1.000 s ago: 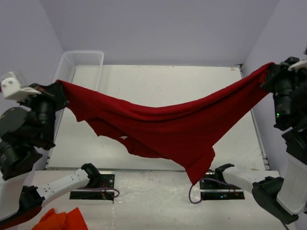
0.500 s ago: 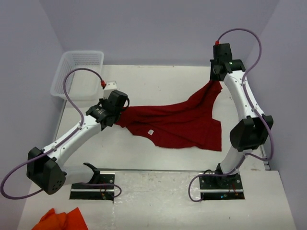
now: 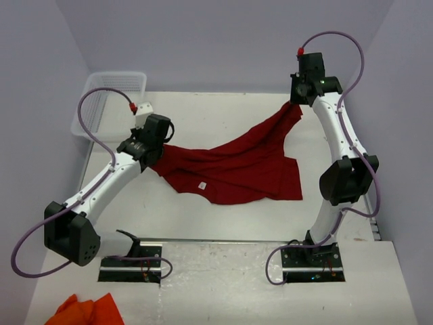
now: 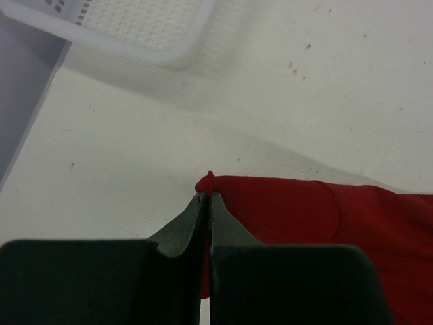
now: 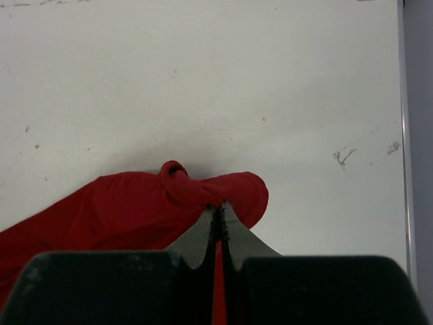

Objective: Fold and stack the t-shirts
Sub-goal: Flatten out the tshirt

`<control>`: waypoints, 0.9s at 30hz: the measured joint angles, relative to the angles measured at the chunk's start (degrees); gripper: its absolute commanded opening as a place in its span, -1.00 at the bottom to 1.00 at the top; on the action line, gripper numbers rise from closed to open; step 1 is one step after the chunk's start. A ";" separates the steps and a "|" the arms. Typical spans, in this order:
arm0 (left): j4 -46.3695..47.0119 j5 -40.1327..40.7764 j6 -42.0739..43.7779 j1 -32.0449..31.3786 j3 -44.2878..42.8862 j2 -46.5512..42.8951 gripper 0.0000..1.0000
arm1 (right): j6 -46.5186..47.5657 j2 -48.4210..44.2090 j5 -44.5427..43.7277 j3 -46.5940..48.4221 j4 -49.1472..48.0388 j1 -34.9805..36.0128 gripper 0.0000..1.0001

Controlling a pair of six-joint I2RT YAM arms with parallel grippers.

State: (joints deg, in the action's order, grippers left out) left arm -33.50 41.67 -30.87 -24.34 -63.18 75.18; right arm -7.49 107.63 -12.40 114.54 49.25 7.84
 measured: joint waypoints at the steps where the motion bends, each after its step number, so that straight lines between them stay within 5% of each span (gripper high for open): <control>1: 0.28 -0.24 0.04 0.00 -0.15 0.59 -1.00 | 0.04 0.00 0.02 -0.04 0.04 0.00 -1.00; 3: 0.83 -0.76 0.33 0.00 -0.48 2.05 -0.92 | 0.07 0.00 0.02 -0.13 0.02 0.00 -1.00; 6: 1.88 -2.69 2.08 0.00 -1.18 4.79 0.48 | 0.13 0.00 0.00 -0.20 -0.02 0.00 -1.00; 8: 2.78 -4.63 3.13 -0.11 -1.97 6.45 0.79 | 0.24 0.00 -0.04 -0.39 0.00 0.00 -1.00; 10: 3.82 -5.38 4.02 -1.11 -2.75 7.41 0.86 | 0.46 0.00 -0.09 -0.46 -0.02 -0.02 -1.00; 14: 6.97 -6.40 7.21 -9.22 -3.52 7.39 0.57 | 0.68 0.00 -0.02 -0.48 -0.07 -0.42 -1.00; 16: 9.20 -9.84 9.14 -14.88 -3.74 7.39 -0.11 | 0.68 0.00 -0.02 -0.59 -0.07 -0.94 -1.00; 18: 10.80 -15.04 9.70 -19.28 -3.89 7.43 -1.00 | 0.66 0.00 -0.02 -0.70 -0.04 -1.55 -1.00; 27: 17.70 -33.38 7.78 -25.16 -6.60 20.46 -1.00 | 0.44 0.00 0.04 -2.05 -0.24 -2.19 -1.00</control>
State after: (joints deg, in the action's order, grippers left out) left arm -15.79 8.29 -23.09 -49.50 -69.78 95.64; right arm -7.05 107.63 -12.36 112.49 49.01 5.65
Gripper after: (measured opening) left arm 0.002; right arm 0.007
